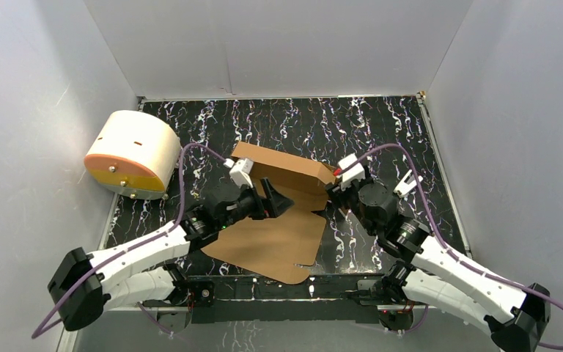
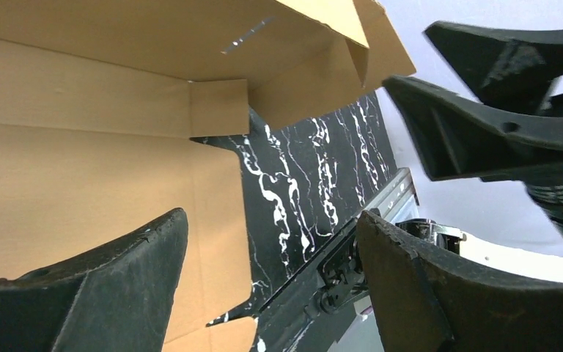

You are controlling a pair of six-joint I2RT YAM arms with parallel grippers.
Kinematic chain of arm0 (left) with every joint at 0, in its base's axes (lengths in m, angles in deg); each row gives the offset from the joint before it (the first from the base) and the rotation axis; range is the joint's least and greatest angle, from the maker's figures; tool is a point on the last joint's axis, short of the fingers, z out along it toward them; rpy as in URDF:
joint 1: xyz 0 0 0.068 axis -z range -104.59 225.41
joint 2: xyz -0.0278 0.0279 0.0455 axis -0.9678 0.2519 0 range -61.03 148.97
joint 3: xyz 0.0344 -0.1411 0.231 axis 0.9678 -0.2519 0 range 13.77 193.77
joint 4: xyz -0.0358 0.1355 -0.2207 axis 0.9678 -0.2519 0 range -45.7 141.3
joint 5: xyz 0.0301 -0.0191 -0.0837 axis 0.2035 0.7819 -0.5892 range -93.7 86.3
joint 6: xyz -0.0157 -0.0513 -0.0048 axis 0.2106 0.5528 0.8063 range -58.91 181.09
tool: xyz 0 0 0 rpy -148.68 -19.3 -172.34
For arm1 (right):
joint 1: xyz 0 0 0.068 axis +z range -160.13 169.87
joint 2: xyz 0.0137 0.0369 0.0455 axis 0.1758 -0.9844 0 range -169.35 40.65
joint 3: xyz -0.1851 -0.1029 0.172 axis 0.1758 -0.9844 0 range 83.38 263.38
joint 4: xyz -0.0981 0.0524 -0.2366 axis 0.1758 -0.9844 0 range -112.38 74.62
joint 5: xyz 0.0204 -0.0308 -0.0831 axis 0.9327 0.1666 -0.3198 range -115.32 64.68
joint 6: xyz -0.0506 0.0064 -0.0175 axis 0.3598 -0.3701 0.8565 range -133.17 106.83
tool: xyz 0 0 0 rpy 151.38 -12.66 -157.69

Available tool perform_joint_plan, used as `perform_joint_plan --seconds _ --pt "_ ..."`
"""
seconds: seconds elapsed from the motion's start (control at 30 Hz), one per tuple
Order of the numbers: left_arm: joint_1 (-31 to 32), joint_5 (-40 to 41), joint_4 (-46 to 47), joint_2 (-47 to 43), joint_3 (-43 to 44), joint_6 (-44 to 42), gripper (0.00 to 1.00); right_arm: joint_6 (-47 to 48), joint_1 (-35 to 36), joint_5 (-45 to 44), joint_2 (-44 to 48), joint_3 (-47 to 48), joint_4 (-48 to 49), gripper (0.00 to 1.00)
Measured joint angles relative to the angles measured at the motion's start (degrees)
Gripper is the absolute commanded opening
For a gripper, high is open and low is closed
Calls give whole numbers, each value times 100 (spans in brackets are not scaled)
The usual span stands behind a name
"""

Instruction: Fold the paper box

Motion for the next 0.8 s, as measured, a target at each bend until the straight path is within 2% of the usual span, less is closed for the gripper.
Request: perform_joint_plan --seconds 0.2,0.33,0.5,0.67,0.8 --pt "525 378 509 699 317 0 82 -785 -243 -463 640 -627 -199 66" --pt "658 505 780 1176 573 -20 82 -1102 -341 -570 772 -793 -179 59" --pt "793 544 1049 1687 837 -55 81 -1370 -420 -420 555 -925 2 38" --pt "879 632 1233 2155 1102 -122 79 -1519 -439 -59 339 -1073 181 10" --pt "892 780 1473 2387 1220 -181 78 -1580 -446 140 315 -1117 461 2"
